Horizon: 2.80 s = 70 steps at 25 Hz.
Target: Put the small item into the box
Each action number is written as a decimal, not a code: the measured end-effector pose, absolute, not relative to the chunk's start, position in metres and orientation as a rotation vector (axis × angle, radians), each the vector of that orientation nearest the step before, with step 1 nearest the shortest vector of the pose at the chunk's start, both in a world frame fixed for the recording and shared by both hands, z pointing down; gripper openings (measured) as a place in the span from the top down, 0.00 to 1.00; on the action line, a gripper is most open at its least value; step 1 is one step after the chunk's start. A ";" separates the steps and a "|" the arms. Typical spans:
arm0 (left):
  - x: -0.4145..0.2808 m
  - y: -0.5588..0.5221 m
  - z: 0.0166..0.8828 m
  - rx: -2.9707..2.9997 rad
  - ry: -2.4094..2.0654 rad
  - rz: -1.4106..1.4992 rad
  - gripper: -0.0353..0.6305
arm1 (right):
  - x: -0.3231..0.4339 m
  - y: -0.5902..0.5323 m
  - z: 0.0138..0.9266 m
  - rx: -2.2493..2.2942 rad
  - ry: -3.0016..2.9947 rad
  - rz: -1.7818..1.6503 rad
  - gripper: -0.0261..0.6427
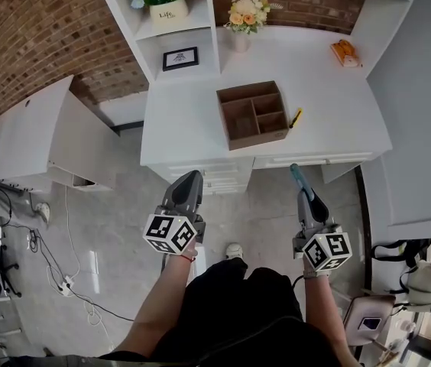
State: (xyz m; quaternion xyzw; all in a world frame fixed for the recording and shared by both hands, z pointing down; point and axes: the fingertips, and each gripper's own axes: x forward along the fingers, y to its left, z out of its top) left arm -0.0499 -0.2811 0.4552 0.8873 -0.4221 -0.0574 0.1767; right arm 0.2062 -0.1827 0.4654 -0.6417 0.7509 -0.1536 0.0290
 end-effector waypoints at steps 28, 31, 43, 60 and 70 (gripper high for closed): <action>-0.026 -0.365 0.460 2.474 -1.259 -0.179 0.95 | 0.219 -0.291 0.471 -1.884 2.454 -0.487 0.87; -0.026 -0.377 0.461 2.463 -1.275 -0.178 0.94 | 0.221 -0.304 0.473 -1.875 2.472 -0.499 0.87; -0.019 -0.411 0.471 2.411 -1.322 -0.182 0.94 | 0.222 -0.344 0.488 -1.831 2.610 -0.541 0.86; -0.010 -0.431 0.480 2.380 -1.339 -0.168 0.94 | 0.220 -0.367 0.513 -1.757 2.767 -0.701 0.86; -0.014 -0.436 0.481 2.361 -1.365 -0.175 0.94 | 0.215 -0.382 0.510 -1.710 2.783 -0.696 0.86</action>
